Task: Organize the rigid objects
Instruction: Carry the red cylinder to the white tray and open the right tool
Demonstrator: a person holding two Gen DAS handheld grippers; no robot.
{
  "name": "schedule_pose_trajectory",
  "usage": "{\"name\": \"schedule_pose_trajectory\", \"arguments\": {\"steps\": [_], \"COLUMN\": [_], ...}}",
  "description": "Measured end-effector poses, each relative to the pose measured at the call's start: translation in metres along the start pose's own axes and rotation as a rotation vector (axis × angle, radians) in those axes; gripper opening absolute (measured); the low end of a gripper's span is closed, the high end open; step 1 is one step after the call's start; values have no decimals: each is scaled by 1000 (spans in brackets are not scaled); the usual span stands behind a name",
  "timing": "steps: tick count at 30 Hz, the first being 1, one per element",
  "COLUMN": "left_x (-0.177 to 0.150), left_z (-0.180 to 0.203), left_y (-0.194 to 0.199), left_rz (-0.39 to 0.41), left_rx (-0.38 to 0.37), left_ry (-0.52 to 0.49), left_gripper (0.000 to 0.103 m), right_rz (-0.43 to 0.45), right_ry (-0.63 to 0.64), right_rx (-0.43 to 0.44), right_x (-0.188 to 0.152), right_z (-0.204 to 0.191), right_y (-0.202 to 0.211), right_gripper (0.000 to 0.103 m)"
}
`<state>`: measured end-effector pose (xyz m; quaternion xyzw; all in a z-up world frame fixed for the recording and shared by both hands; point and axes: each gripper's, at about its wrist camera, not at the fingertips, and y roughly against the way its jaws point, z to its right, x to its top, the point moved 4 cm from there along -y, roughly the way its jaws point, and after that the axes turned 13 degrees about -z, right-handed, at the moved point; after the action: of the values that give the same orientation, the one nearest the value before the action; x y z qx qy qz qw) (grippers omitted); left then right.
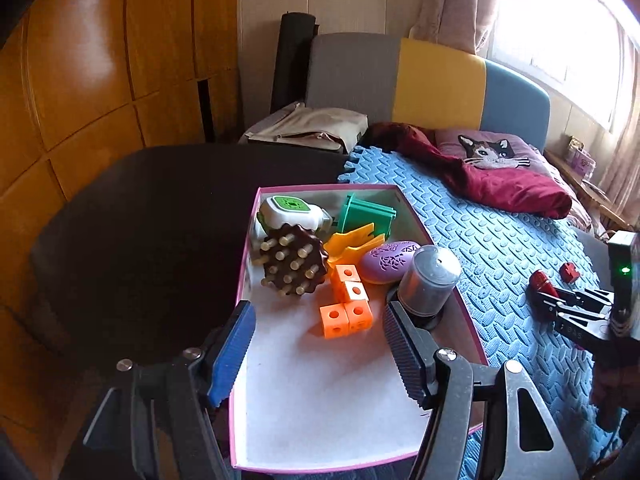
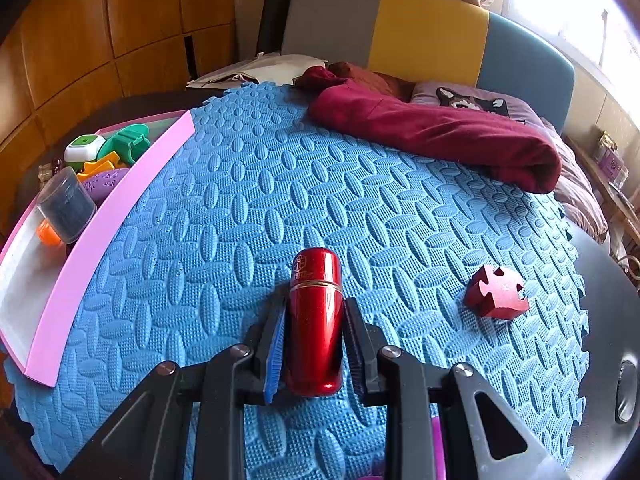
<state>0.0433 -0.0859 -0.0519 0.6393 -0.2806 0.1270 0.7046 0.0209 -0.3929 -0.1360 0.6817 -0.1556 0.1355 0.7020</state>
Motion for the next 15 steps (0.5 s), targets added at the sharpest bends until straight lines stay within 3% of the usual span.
{"name": "schedule_pose_trajectory", "arguments": {"steps": [15], "left_x": [-7], "left_z": [-13], "left_y": [0], "left_rz": [-6], "left_rx": [-14], "left_ry": [28], "left_gripper": [68], "right_rz": [22], "right_ry": [-1], "right_rx": [-34], "right_x": [-2], "right_z": [-3], "right_y": [1], "right_gripper": [26]}}
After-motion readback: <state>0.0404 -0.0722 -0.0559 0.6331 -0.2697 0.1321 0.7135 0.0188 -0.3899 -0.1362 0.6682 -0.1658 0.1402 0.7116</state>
